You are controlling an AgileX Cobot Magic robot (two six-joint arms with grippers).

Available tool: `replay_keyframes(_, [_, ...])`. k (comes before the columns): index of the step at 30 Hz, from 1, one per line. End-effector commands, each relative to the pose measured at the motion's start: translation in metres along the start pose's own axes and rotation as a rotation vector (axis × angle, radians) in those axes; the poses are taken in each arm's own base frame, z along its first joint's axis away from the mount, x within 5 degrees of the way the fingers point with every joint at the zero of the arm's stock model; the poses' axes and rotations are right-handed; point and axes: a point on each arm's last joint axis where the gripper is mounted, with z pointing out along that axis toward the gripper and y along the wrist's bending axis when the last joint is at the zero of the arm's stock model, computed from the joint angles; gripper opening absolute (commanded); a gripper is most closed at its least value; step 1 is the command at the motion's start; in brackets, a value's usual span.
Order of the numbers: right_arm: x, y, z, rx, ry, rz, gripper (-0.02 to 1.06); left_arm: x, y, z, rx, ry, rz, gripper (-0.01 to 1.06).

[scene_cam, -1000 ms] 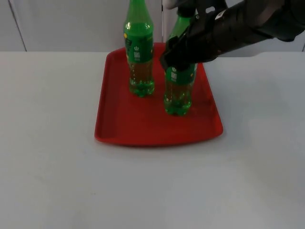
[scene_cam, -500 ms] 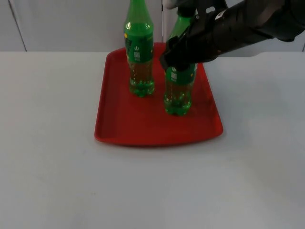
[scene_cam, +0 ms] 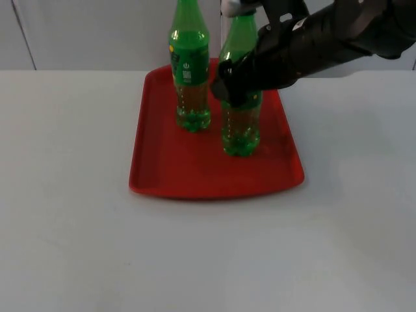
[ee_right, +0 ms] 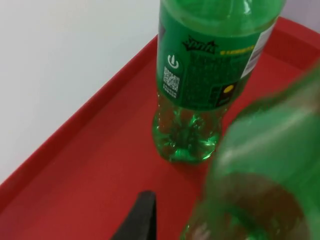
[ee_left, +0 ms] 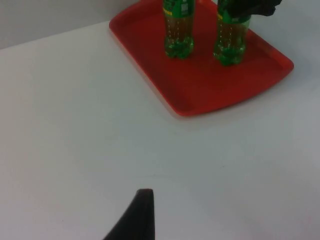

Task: Place the bottle upright on the tray.

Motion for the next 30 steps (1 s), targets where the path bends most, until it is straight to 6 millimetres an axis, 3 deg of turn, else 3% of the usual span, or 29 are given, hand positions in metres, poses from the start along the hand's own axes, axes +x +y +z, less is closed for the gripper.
replay_keyframes(1, [0.000, 0.002, 0.000, -0.006, 0.002, -0.005, 0.91, 0.001, 0.001, 0.000, -0.001, 0.002, 0.005, 1.05])
replay_keyframes(26, [-0.001, 0.004, -0.005, -0.036, 0.032, -0.008, 0.91, 0.001, 0.001, 0.000, -0.001, 0.002, 0.005, 1.05])
replay_keyframes(30, [-0.003, 0.003, -0.013, -0.071, 0.075, 0.018, 0.91, 0.001, 0.001, 0.000, -0.001, 0.002, 0.005, 1.05])
